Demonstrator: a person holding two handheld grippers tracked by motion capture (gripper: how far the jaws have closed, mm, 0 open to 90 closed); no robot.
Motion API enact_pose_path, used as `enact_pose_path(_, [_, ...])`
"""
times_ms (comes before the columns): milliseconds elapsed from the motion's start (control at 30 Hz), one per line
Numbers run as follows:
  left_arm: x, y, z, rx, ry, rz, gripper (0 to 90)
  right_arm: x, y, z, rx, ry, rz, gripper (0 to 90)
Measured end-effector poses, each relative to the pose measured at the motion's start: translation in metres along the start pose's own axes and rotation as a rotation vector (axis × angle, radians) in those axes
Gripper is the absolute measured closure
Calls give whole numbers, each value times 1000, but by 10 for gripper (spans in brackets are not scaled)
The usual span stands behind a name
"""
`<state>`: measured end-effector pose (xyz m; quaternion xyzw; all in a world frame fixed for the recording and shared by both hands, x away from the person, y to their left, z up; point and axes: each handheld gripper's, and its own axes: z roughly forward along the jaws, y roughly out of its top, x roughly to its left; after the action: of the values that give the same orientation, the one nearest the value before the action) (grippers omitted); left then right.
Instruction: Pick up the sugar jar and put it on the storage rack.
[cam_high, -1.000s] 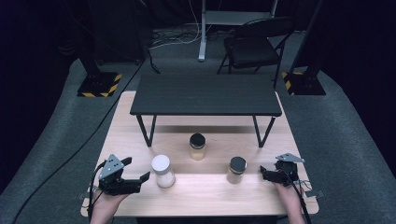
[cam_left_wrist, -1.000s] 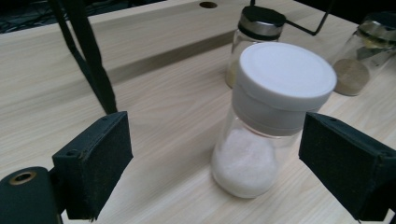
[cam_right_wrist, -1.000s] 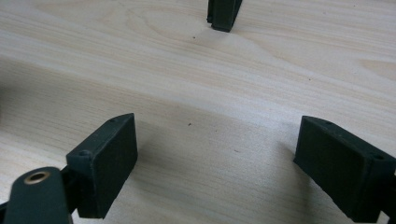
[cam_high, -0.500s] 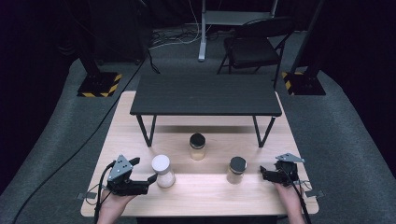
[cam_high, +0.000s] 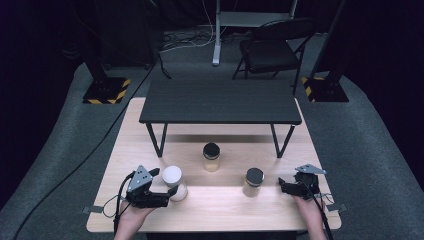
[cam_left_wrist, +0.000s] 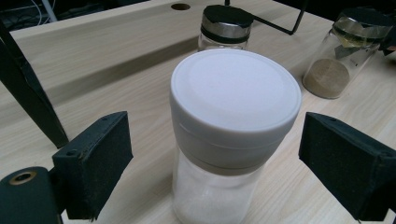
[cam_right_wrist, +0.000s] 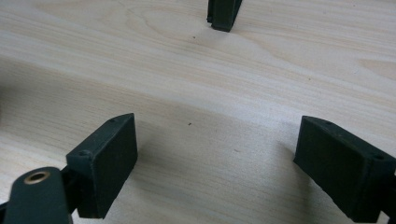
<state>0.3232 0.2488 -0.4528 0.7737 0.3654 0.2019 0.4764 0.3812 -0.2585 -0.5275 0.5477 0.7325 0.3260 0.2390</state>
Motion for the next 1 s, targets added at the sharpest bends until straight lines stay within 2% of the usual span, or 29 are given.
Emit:
enact_pose_path(333, [-3, -3, 12, -22, 31, -19, 102, 0, 0, 0, 0, 0, 0, 121])
enact_pose_path(533, [-4, -6, 22, -15, 32, -30, 121, 0, 0, 0, 0, 0, 0, 121])
enact_pose_path(633, [-5, -7, 26, -29, 41, -13, 147, 0, 0, 0, 0, -1, 1, 121])
enact_pose_path(733, [-5, -8, 30, -35, 50, -16, 161, 0, 0, 0, 0, -1, 1, 121])
enact_pose_path(1000, [-5, -8, 39, -33, 40, -3, 237, 0, 0, 0, 0, -1, 1, 121])
